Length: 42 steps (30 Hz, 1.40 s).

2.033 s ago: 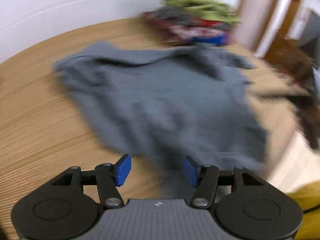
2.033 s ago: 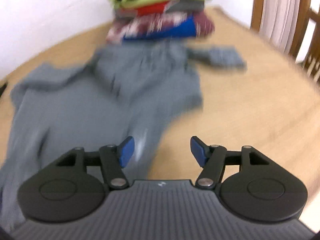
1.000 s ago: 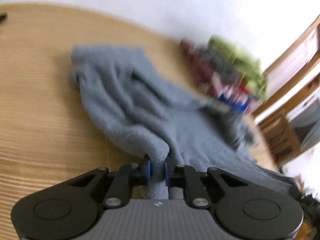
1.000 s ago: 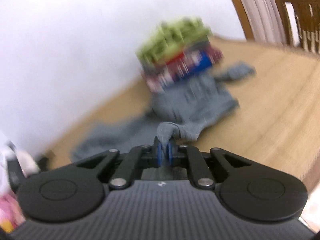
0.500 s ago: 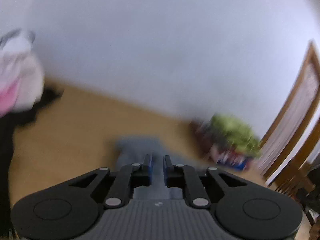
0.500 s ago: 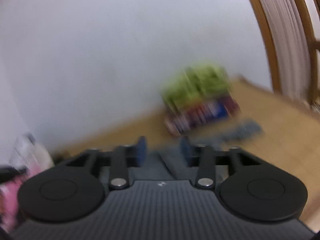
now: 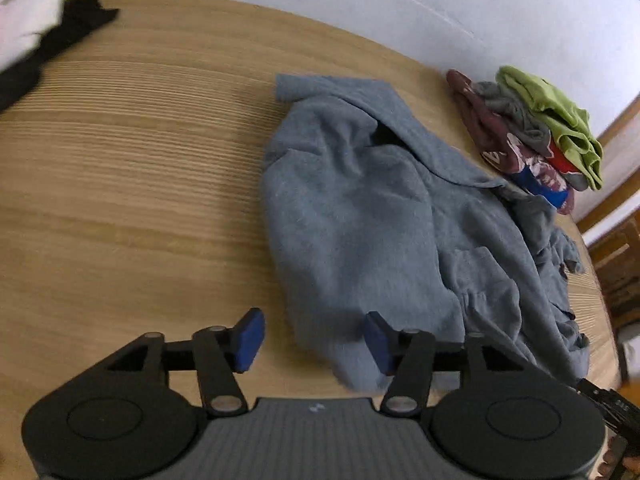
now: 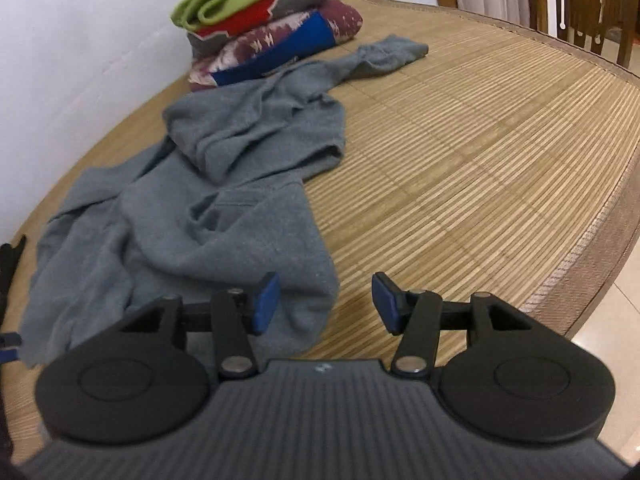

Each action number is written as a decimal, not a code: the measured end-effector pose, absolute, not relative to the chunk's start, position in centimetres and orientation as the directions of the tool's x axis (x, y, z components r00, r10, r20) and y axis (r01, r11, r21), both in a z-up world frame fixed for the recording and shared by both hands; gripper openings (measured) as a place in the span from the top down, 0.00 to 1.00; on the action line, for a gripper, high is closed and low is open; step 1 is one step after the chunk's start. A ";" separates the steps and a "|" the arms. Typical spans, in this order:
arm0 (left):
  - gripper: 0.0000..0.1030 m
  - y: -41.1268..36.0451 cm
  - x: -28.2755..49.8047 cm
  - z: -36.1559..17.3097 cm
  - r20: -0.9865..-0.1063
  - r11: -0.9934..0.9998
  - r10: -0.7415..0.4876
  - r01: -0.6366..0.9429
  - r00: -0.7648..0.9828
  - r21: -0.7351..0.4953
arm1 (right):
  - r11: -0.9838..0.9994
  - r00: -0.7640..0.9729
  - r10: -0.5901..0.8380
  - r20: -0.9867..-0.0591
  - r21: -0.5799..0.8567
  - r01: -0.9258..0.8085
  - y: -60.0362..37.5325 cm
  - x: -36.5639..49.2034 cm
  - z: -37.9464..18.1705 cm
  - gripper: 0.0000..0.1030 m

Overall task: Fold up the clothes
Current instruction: 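Lift the shirt again with both grippers and lay it flat on the table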

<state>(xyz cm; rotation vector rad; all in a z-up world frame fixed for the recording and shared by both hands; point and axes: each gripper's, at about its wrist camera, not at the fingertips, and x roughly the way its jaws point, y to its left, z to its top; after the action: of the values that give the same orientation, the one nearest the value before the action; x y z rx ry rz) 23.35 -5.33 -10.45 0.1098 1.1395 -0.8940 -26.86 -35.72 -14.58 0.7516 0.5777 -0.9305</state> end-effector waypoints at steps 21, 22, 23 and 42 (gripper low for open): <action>0.90 -7.6 25.7 -4.4 -0.439 0.301 -0.898 0.681 -0.034 -0.667 | 0.613 0.788 -0.545 -0.285 0.507 0.607 -32.2 -22.0 -2.5 0.91; 0.90 -6.4 25.4 -2.4 -0.390 0.283 -0.921 0.688 0.000 -0.669 | 0.645 0.812 -0.544 -0.213 0.512 0.567 -32.1 -22.8 0.0 0.91; 0.90 -5.3 25.0 -0.7 -0.347 0.272 -0.937 0.689 0.031 -0.672 | 0.669 0.830 -0.535 -0.161 0.519 0.532 -32.1 -23.6 1.8 0.91; 0.88 9.1 5.2 13.8 -0.218 0.488 -0.863 0.644 0.455 -0.590 | 0.908 0.896 -0.310 0.317 0.377 0.181 -32.5 -35.2 13.8 0.91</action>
<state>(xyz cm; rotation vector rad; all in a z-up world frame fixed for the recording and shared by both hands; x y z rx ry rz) 5.18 9.07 13.84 -0.4624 0.5368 -0.9709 -35.22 -32.52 13.78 0.3482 -0.3825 -0.2599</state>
